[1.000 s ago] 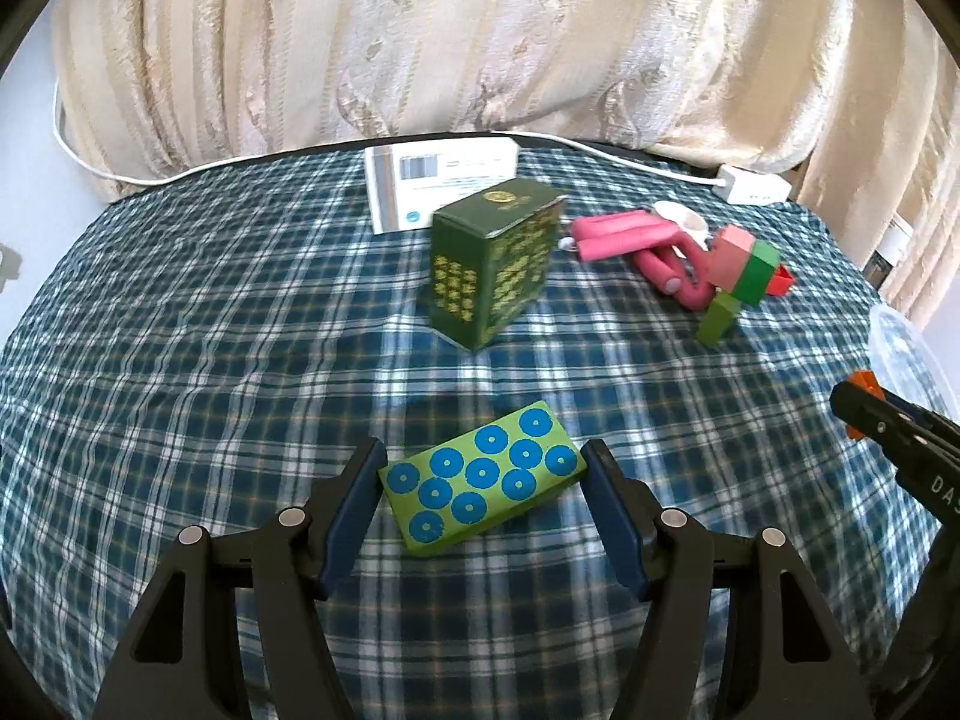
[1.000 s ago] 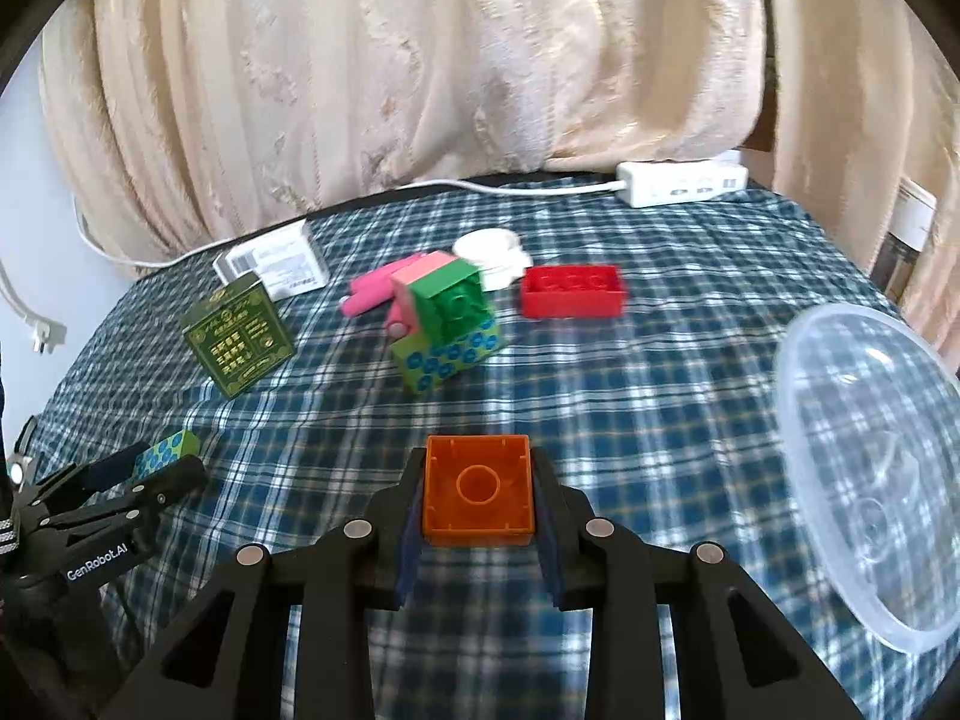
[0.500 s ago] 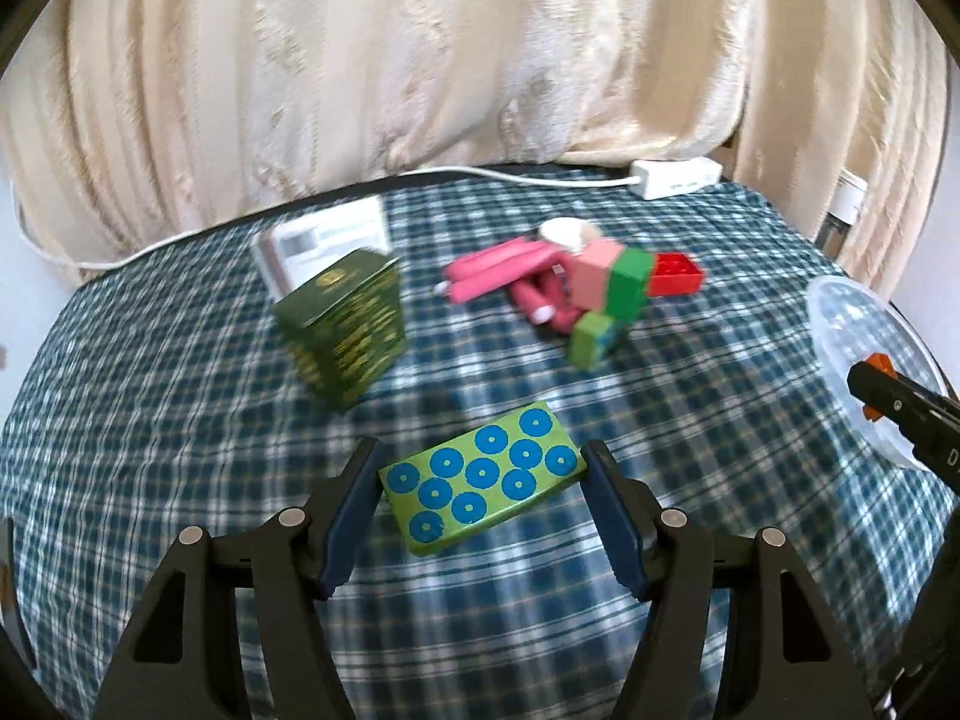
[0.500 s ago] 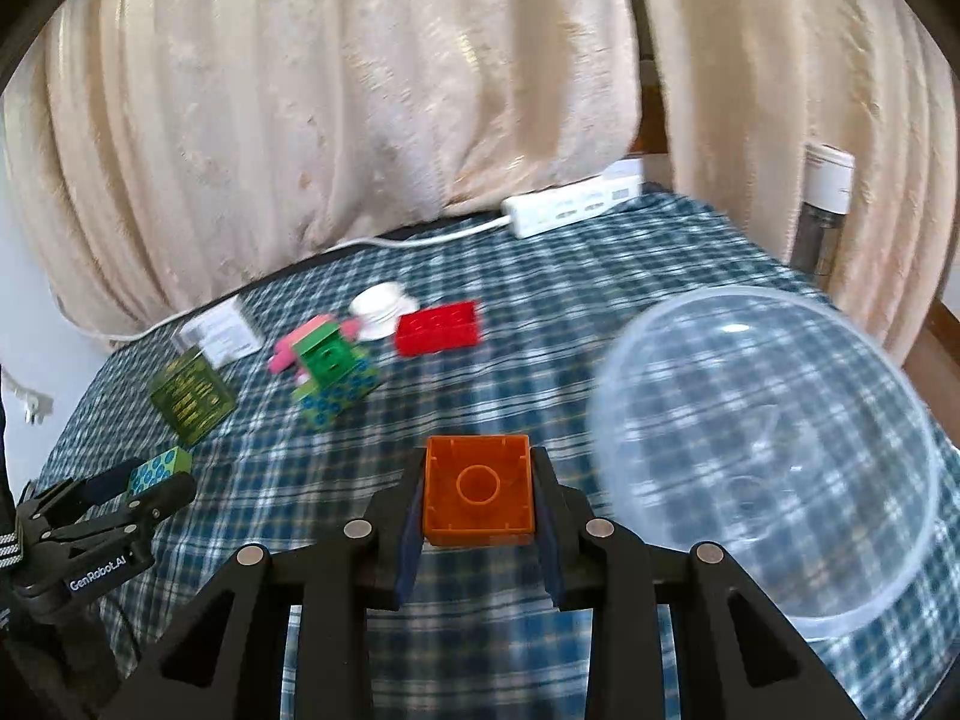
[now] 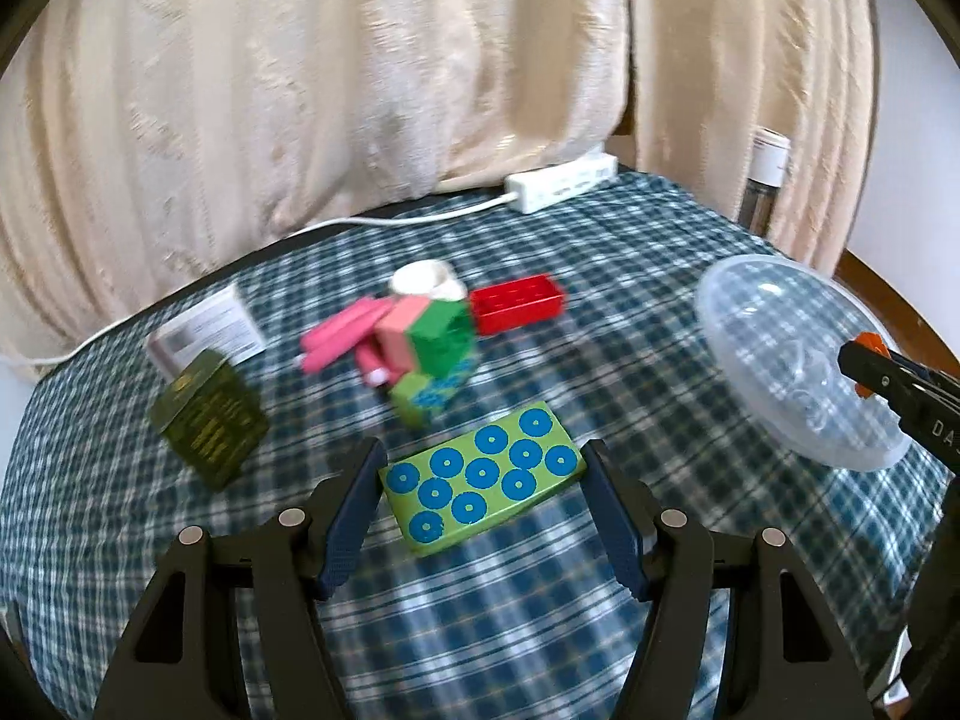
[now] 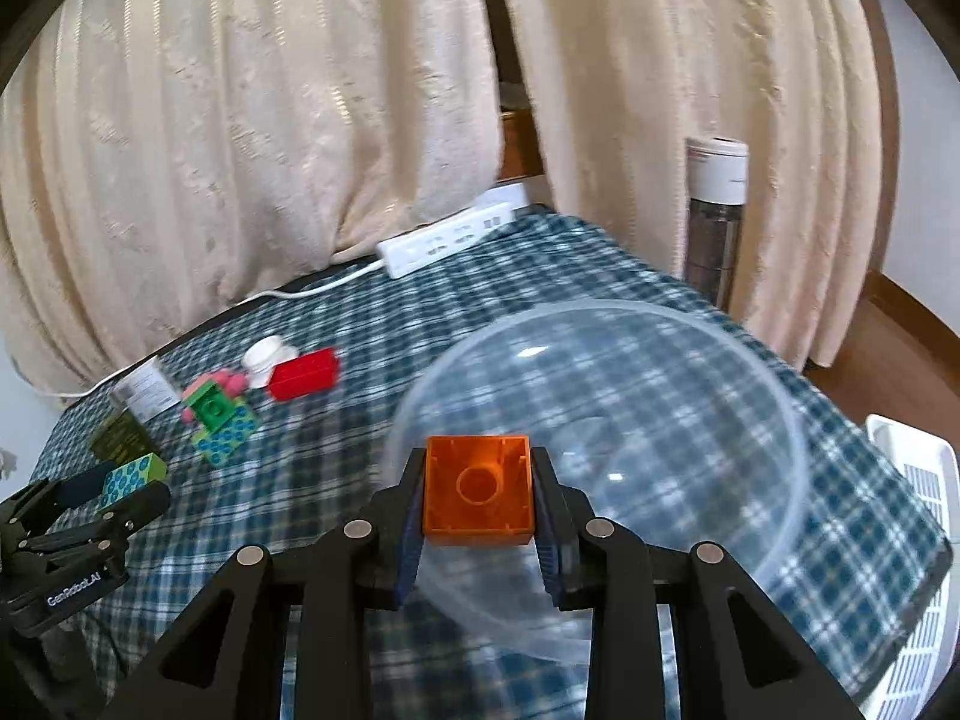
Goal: Organize objects
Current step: 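Carry the dotted block and orange block to the clear bowl with both grippers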
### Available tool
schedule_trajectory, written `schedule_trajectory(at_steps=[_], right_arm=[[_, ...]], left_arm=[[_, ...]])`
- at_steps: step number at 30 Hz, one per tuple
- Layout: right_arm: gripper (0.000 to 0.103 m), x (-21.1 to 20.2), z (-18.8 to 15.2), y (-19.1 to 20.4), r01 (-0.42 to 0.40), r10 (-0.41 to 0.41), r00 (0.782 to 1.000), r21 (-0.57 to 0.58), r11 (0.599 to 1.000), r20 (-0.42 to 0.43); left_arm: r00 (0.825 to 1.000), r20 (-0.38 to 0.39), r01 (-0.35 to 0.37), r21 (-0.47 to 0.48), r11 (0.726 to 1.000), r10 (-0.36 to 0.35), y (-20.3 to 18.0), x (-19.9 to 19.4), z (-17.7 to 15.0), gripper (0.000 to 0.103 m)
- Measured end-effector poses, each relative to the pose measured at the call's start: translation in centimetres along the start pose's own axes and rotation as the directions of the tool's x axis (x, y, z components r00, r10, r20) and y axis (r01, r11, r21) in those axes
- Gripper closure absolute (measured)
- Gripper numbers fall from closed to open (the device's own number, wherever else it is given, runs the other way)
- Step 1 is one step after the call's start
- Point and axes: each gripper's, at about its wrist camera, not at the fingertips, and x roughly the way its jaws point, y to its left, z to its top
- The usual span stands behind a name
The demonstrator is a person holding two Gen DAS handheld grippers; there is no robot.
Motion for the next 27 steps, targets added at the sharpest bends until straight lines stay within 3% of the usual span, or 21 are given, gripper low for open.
schedule_trajectory(at_steps=[16,27], right_arm=[[0.070,-0.2,-0.3,-5.3,0.056,-0.056,0.998,0.077,0.995,0.005],[0.070,-0.1,-0.3,-7.4,0.059,-0.060,0.998,0.120,0.991,0.004]], left_arm=[[0.994,0.001,0.110,0.111,0.988,-0.111,-7.5,1.4,2.9,0.036],[0.967,-0.027,0.256,0.142,0.956,-0.255,-11.6,3.0,4.7,0.036]])
